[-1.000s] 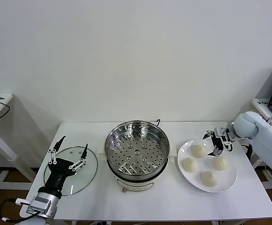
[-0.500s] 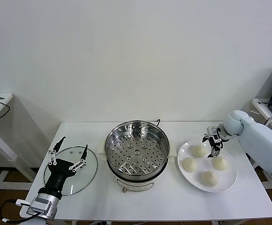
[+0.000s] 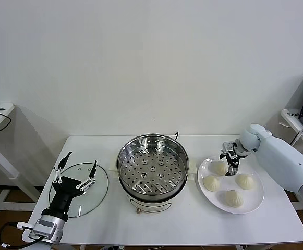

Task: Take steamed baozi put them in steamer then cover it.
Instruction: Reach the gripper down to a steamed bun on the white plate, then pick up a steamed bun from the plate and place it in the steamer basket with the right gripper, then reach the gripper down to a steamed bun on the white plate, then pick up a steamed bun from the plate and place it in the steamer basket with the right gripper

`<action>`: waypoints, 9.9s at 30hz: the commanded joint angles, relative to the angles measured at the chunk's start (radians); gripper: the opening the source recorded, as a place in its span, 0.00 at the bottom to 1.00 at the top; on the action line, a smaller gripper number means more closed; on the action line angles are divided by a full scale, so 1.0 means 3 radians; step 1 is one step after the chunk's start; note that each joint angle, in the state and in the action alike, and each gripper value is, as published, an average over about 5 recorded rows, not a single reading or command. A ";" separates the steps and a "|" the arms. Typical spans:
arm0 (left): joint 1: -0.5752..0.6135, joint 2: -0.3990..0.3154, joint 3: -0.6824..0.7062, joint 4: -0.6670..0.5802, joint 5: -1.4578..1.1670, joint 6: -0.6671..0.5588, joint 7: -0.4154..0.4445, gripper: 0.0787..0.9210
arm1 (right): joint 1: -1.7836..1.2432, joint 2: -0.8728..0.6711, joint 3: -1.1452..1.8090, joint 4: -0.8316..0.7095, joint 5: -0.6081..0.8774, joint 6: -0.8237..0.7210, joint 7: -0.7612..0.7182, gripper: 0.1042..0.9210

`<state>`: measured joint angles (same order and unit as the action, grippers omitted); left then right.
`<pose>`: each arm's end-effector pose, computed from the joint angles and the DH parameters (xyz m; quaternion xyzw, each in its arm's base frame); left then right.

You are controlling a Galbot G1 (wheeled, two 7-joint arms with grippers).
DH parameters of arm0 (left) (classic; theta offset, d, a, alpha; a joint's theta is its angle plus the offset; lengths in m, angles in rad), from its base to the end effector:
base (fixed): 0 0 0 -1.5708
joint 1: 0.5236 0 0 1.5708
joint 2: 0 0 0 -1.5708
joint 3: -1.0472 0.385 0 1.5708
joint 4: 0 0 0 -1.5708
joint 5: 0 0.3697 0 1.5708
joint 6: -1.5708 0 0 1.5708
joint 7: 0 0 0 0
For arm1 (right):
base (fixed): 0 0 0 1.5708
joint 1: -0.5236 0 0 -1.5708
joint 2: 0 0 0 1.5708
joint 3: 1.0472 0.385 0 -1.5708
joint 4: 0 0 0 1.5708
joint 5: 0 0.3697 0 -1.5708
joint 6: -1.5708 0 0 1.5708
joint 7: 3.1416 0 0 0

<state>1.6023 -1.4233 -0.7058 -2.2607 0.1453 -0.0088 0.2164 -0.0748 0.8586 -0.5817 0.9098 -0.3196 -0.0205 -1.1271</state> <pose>0.1643 0.0731 -0.2672 0.0706 0.9774 0.1913 0.0551 0.5973 -0.2025 -0.2487 0.4850 -0.5408 0.5560 0.4040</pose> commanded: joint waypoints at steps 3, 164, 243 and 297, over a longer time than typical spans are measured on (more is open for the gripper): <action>0.0004 -0.0001 -0.0005 -0.0015 0.0002 0.0000 -0.0005 0.88 | -0.0005 0.0061 0.0006 -0.0067 -0.0055 0.0013 -0.0003 0.86; 0.0135 0.0129 -0.0197 -0.0109 -0.0093 0.0012 -0.0011 0.88 | 0.0467 -0.0695 -0.1242 0.1241 0.1229 -0.0920 0.0027 0.88; 0.0170 0.0158 -0.0162 -0.0252 -0.0078 0.0029 -0.0035 0.88 | 0.3616 -0.0354 -0.3103 0.2785 0.3163 -0.2087 0.0108 0.67; 0.0158 0.0159 -0.0460 -0.0320 -0.0295 0.0057 -0.0093 0.88 | 0.1938 0.1860 -0.2452 0.0941 0.2619 -0.2233 0.0251 0.78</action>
<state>1.6544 -1.3754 -0.8450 -2.3674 0.0586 0.0087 0.1876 0.5365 1.4068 -1.3354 1.2186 0.4865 -0.6927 -1.0508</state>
